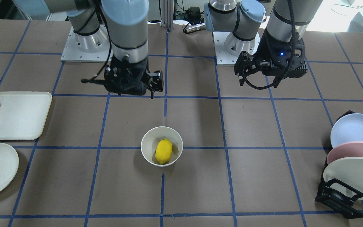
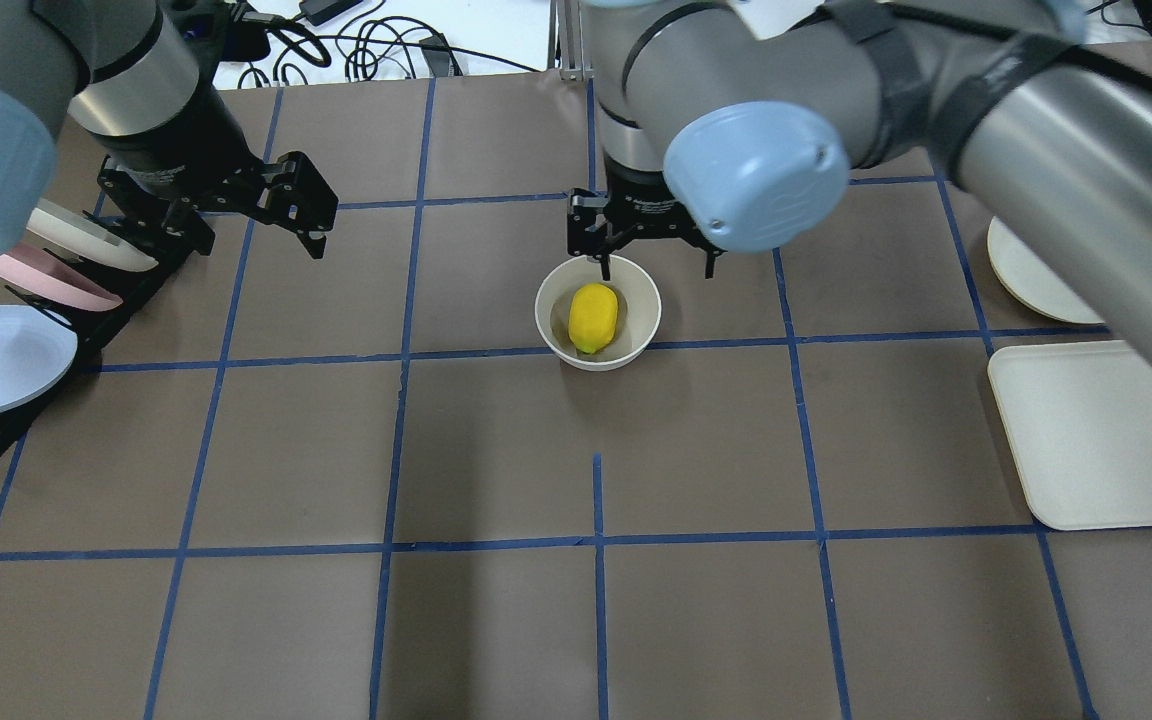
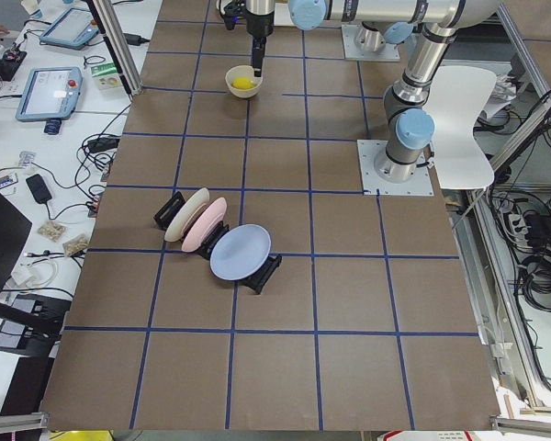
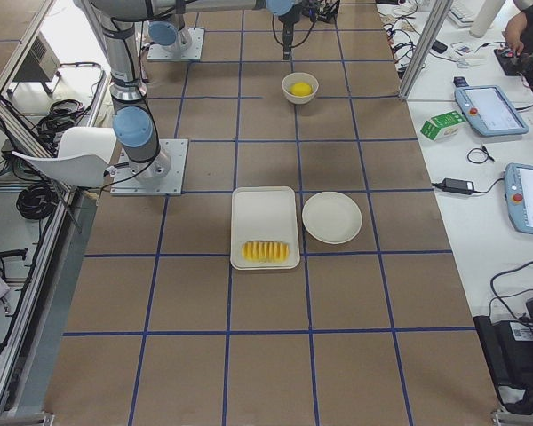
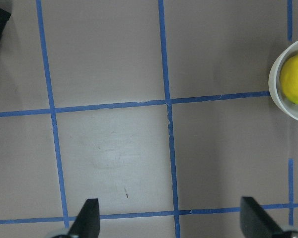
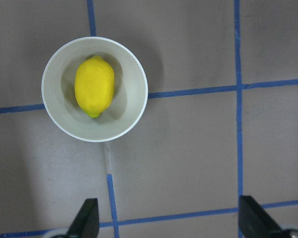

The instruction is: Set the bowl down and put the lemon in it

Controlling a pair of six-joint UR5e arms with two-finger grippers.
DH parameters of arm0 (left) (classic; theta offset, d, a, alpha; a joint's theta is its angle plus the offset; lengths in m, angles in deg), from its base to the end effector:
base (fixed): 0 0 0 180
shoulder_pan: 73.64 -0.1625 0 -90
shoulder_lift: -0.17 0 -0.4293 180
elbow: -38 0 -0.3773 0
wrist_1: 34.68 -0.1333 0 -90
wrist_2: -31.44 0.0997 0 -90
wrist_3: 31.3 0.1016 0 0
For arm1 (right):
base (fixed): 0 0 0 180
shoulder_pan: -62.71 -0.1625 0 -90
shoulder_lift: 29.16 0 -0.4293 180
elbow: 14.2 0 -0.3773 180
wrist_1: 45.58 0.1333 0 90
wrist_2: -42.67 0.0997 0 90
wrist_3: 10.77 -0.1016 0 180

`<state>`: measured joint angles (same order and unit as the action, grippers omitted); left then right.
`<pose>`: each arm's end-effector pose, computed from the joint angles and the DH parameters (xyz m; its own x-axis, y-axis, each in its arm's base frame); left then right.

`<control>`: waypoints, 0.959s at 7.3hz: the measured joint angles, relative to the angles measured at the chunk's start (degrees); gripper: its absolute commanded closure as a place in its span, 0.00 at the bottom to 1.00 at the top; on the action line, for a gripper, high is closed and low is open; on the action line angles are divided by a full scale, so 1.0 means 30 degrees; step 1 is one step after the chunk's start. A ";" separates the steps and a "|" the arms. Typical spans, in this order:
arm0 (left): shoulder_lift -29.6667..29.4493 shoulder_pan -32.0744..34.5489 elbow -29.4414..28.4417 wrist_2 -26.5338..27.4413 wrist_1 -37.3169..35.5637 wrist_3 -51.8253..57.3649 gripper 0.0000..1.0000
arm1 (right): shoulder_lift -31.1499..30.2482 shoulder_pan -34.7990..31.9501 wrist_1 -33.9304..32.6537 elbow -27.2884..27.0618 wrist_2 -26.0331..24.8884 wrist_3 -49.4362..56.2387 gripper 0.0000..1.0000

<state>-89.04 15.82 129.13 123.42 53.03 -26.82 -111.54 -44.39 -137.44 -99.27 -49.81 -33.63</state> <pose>-0.1253 -0.4757 0.4914 -0.9970 0.0675 -0.0371 0.0687 0.9972 -0.0312 0.2796 -0.4706 0.4674 -0.9939 0.1000 0.0455 0.1000 0.9950 -0.0035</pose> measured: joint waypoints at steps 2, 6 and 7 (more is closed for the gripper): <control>0.0000 0.0004 -0.0002 0.0009 0.0000 0.0001 0.00 | -0.1680 0.1558 0.1526 -0.0034 -0.0006 0.1821 0.00; -0.0001 0.0004 0.0003 0.0005 0.0000 0.0000 0.00 | -0.2434 0.4926 0.1514 -0.0080 0.0642 0.6086 0.00; -0.0001 0.0004 0.0003 -0.0008 0.0000 0.0000 0.00 | -0.2463 0.5198 0.1487 -0.0085 0.0860 0.6234 0.00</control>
<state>-89.04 15.83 129.14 123.40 53.03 -26.82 -118.93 -28.80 -132.98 -99.53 -47.23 -14.93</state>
